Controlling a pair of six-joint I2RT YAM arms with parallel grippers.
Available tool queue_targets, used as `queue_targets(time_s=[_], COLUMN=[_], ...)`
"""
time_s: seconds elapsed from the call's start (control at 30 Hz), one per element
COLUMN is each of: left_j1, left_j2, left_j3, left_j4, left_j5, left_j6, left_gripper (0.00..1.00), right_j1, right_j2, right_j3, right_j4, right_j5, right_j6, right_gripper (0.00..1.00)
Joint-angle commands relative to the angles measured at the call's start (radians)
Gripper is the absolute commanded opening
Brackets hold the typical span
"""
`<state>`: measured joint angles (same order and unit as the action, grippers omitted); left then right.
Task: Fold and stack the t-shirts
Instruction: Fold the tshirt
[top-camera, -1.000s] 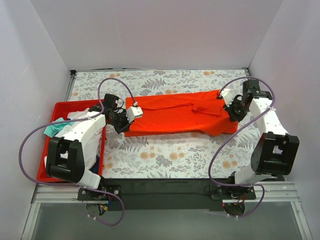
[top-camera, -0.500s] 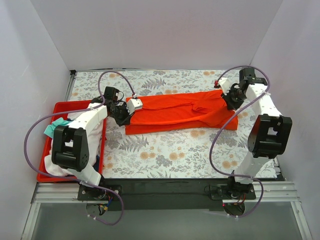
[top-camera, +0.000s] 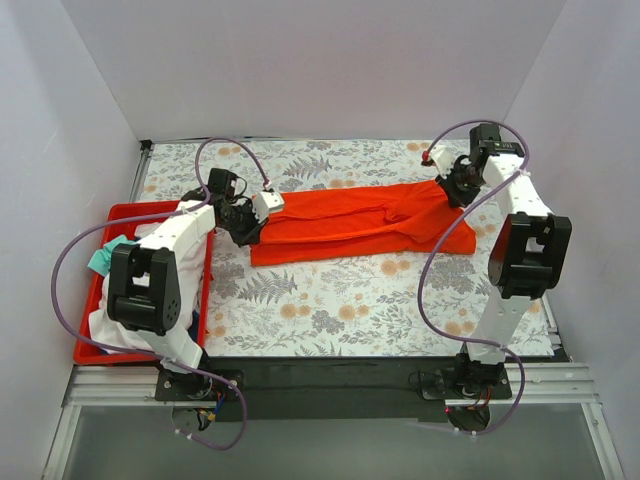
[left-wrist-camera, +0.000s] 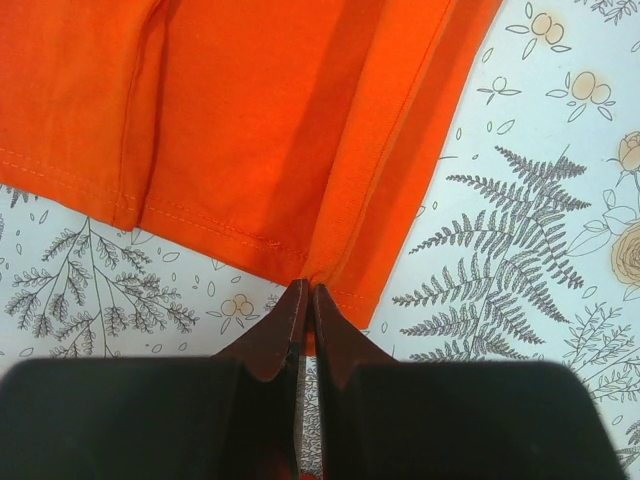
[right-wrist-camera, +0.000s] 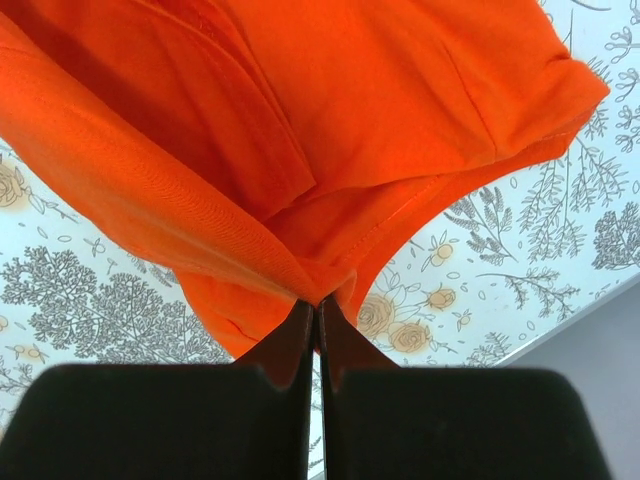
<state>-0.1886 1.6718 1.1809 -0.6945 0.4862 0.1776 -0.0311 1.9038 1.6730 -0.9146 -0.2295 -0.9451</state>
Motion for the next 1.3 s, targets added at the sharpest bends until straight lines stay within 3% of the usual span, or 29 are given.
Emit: queue_targets(time_s=[0.0,1.2,1.27], left_j1=[0.009,0.020,0.023], left_j2=[0.008,0.175,0.180], left_j3=[0.031,0.105,0.103], left_j4=[0.013,0.087,0.104], left_j5=[0.011,-0.038,-0.055], left_j6=[0.007,-0.062,-0.102], left_gripper=[0.00,0.00,0.04], right_j1=[0.016,0.057,0.057], right_j2=[0.027,0.205,0.209], right_j3=[0.065,0.215,0.232], right_j4=[0.000,0.002,0.000], right_j5=[0.012,0.056,0.076], right_j6=[-0.017,0.005,0.032], right_gripper=[0.01,0.01,0.20])
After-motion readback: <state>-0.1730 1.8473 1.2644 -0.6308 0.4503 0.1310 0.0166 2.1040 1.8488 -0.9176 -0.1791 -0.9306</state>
